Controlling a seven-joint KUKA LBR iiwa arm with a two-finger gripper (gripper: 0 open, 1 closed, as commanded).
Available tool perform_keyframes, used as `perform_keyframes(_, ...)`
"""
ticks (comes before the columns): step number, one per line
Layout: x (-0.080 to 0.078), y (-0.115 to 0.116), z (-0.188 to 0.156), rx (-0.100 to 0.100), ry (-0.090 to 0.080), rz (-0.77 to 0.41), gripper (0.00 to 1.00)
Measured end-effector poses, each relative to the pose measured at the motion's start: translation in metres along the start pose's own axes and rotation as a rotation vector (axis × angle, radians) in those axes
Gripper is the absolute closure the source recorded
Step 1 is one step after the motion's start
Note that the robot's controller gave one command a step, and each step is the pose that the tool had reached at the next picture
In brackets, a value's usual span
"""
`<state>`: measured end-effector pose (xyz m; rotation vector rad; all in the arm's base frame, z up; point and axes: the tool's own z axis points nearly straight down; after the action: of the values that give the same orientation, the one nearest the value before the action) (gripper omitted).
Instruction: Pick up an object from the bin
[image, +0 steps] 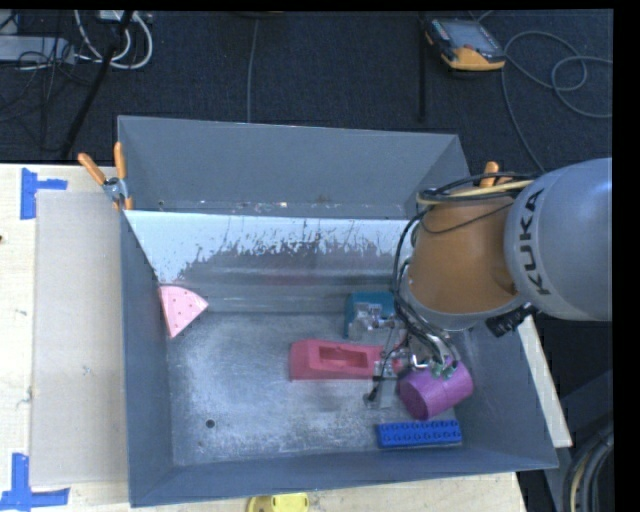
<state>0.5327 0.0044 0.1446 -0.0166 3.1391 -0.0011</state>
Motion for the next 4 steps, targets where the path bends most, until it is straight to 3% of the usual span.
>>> perform_keyframes(1,0.006,-0.046,0.032,-0.003,0.003,0.004,1.00)
perform_keyframes(2,0.007,-0.045,0.033,-0.002,0.005,-0.001,0.00)
perform_keyframes(3,0.007,-0.045,0.033,-0.002,0.005,-0.001,0.00)
perform_keyframes(4,0.007,-0.081,0.033,-0.007,0.004,0.066,0.00)
